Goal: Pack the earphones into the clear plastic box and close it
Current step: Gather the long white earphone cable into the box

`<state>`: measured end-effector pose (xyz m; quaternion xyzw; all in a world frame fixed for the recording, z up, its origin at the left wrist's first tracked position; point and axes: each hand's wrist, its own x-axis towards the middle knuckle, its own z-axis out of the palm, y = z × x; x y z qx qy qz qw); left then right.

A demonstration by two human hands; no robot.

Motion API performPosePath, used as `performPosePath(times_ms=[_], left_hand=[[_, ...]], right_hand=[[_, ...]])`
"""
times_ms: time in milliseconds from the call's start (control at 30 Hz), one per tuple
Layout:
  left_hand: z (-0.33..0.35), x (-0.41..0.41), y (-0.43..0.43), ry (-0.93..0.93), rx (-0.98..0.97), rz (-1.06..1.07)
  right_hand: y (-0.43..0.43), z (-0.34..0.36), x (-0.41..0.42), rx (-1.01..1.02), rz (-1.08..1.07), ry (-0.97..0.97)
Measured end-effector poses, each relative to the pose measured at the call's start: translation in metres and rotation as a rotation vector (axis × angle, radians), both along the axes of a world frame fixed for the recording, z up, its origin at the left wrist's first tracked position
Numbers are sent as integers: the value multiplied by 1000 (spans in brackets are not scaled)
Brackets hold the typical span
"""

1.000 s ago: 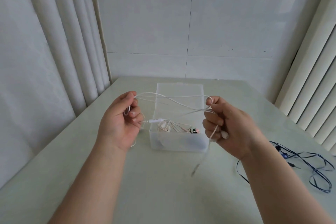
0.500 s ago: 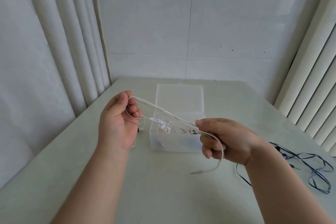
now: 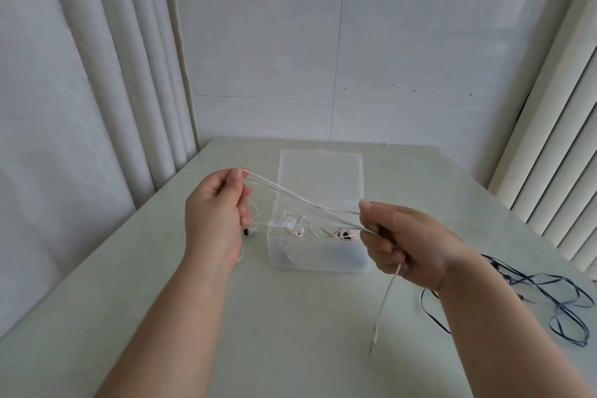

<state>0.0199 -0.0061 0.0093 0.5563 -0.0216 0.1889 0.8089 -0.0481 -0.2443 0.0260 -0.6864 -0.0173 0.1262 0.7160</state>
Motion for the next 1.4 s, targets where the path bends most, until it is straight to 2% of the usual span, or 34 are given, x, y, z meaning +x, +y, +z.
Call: performPosePath(times_ms=[67, 233, 400, 500, 600, 800, 900, 1000, 1100, 1200, 1333, 1400], left_hand=[[2, 0, 1, 14, -64, -30], [4, 1, 6, 120, -370, -81], [5, 2, 8, 214, -628, -117], [6, 1, 11, 233, -558, -170], [7, -2, 11, 259, -442, -234], [7, -1, 9, 321, -481, -279], [8, -1, 8, 282, -565, -270], [10, -1, 7, 241, -660, -288], [10, -1, 9, 232, -634, -315], [10, 0, 8, 225, -517, -248], [9, 1, 8, 165, -576, -175], [7, 2, 8, 161, -545, -153]], right_hand=[[0, -1, 0, -34, -18, 1], [1, 0, -1, -92, -16, 2], [0, 0, -2, -235, 14, -12], [-2, -1, 0, -257, -20, -18], [-5, 0, 5, -177, -121, -48], [-3, 0, 6, -135, -269, -54], [-3, 0, 4, -219, -239, -50], [-3, 0, 1, -328, -115, -4], [-3, -1, 0, -405, -40, 6], [-4, -1, 1, -345, -50, -57], [0, 0, 4, -227, -157, -93], [1, 0, 5, -142, -176, -69]])
